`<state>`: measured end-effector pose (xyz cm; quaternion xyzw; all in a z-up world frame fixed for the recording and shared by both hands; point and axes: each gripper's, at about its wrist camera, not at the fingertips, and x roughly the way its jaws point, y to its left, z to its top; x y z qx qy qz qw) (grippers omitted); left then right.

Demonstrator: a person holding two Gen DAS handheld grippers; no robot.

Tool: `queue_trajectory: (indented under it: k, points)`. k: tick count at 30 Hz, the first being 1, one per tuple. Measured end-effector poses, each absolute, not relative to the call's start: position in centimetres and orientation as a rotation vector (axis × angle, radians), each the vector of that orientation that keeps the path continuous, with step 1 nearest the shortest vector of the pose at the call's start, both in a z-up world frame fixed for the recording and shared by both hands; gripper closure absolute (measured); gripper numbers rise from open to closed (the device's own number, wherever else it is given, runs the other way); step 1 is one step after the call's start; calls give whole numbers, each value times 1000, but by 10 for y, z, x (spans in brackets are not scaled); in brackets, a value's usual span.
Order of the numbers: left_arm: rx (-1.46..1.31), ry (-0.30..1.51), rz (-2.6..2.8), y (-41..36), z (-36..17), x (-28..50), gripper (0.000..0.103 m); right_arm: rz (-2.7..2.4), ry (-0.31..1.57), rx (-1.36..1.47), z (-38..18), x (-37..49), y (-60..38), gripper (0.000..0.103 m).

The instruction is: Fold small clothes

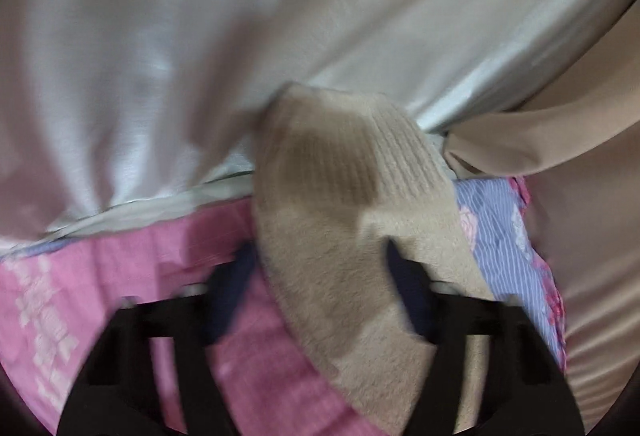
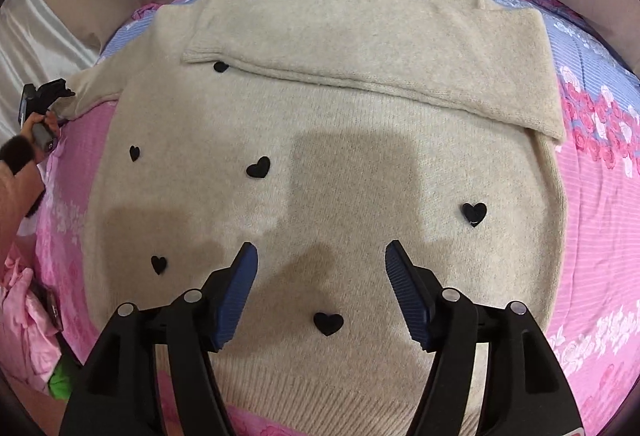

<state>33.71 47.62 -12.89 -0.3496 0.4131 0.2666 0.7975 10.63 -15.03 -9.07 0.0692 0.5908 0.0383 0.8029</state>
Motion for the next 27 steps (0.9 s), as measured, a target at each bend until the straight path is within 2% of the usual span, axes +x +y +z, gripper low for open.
queue_trajectory:
  k: [1,2,3,8,12,17,21,23,24,25,27]
  points:
    - [-722,901,580,476,-129,340,81,82,1270,145,-91,107,-149,38]
    - [-706,909,569,473,-128,342,90,88,1273,143,-92,108,-147,38]
    - [-699,912,547,471,-124,342,92,94,1275,140,-92,109,-144,38]
    - [-644,761,435,439,-63,329,94,139,1277,112,-93,106,-134,38]
    - [-534,638,241,367,13,316,94,152,1266,138,-93,100,-137,38]
    - [-349,534,-113,219,111,292,94,150,1212,178,-85,92,-152,38]
    - [-287,572,-397,85,134,275,93,123,1166,241,-79,83,-177,38]
    - [-263,632,-469,22,118,267,88,90,1140,280,-77,76,-196,37]
    - [-260,675,-484,-3,104,267,81,68,1127,302,-77,72,-207,36]
    - [-249,751,-485,-32,81,267,55,49,1118,320,-77,69,-218,36]
    - [-245,887,-425,-71,34,259,38,-7,1102,359,-78,60,-242,36]
